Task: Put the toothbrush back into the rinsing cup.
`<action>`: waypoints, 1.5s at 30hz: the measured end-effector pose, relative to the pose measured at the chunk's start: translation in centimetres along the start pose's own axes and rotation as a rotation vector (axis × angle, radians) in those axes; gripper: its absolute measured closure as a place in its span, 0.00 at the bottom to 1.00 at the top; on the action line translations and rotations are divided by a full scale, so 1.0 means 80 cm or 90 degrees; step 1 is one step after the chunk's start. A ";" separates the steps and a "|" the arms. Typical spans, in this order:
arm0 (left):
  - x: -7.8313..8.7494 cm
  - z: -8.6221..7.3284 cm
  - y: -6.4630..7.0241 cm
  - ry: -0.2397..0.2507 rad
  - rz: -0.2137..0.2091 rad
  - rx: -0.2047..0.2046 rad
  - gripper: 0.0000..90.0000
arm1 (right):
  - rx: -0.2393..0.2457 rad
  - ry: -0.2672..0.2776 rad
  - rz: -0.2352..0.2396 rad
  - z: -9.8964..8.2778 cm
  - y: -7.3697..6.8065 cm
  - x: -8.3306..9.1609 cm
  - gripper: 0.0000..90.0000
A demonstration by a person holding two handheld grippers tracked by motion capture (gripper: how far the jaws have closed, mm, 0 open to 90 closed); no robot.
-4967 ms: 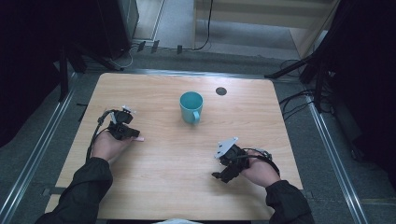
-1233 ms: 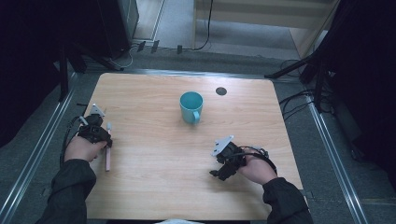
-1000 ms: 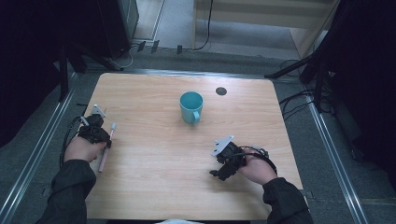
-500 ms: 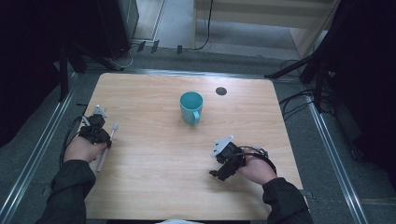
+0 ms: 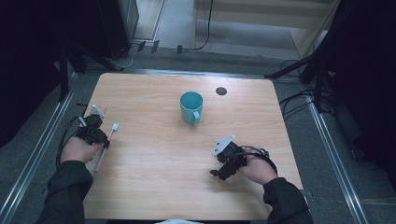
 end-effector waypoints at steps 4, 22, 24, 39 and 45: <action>-0.002 0.000 0.001 -0.001 0.003 -0.001 0.93 | 0.002 -0.001 0.000 0.001 0.000 0.000 0.18; 0.015 0.006 -0.002 0.043 -0.041 0.011 0.93 | 0.005 -0.002 0.001 0.001 -0.001 0.000 0.18; 0.021 0.009 0.000 0.056 -0.055 0.015 0.93 | 0.005 -0.001 0.001 0.002 -0.001 0.000 0.18; 0.053 0.029 0.018 0.187 -0.097 -0.001 0.93 | 0.008 -0.002 0.004 0.001 0.000 -0.001 0.18; 0.064 0.036 0.033 0.238 -0.128 -0.022 0.93 | 0.009 -0.001 0.003 0.002 0.000 -0.001 0.18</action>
Point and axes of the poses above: each handheld gripper's, and its own axes: x roughly backward along the jaws, z roughly out of its top, y roughly to its right, the point moved 7 cm from there along -x, roughly forward along the jaws, and after that the axes turned 14 degrees about y, right-handed, at the moved point
